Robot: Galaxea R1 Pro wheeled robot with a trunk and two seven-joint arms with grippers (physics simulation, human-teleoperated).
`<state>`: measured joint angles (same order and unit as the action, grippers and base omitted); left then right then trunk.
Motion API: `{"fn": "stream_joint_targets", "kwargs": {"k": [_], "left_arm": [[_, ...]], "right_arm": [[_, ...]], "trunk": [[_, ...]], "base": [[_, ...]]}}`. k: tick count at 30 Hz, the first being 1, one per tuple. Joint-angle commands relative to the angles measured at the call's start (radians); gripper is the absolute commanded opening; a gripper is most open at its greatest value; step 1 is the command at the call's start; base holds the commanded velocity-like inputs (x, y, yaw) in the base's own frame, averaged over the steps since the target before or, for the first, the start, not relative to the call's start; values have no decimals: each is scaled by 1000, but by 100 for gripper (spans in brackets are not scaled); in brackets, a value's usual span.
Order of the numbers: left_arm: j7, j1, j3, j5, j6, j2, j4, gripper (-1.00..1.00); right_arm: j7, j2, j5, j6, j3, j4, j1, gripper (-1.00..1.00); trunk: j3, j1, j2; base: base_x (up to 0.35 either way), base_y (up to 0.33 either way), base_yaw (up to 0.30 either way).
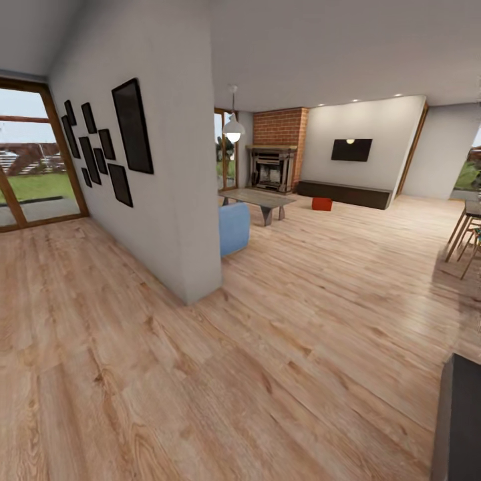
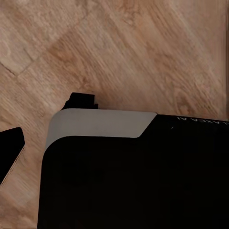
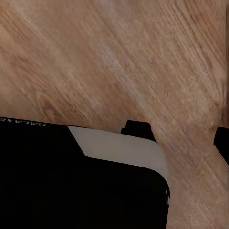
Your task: Move the two storage containers from the living room to the garage. In the garage, place one container on the floor and stack the other container on top of it (either order is fine).
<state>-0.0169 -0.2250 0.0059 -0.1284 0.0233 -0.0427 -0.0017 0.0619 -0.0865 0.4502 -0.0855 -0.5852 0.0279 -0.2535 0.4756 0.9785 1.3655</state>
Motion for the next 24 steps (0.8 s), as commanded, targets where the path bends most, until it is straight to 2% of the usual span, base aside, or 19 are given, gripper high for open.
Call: {"fn": "stream_joint_targets", "kwargs": {"k": [1, 24], "left_arm": [[-2, -1, 0, -8, 2, 0, 0, 100], [-2, 0, -1, -8, 2, 0, 0, 100]], "right_arm": [[1, -1, 9, -5, -8, 3, -1, 100], [1, -1, 7, -4, -9, 3, -1, 100]], "trunk": [[1, 1, 0], [1, 1, 0]], "base": [[323, 0, -119], [323, 0, -27]]}}
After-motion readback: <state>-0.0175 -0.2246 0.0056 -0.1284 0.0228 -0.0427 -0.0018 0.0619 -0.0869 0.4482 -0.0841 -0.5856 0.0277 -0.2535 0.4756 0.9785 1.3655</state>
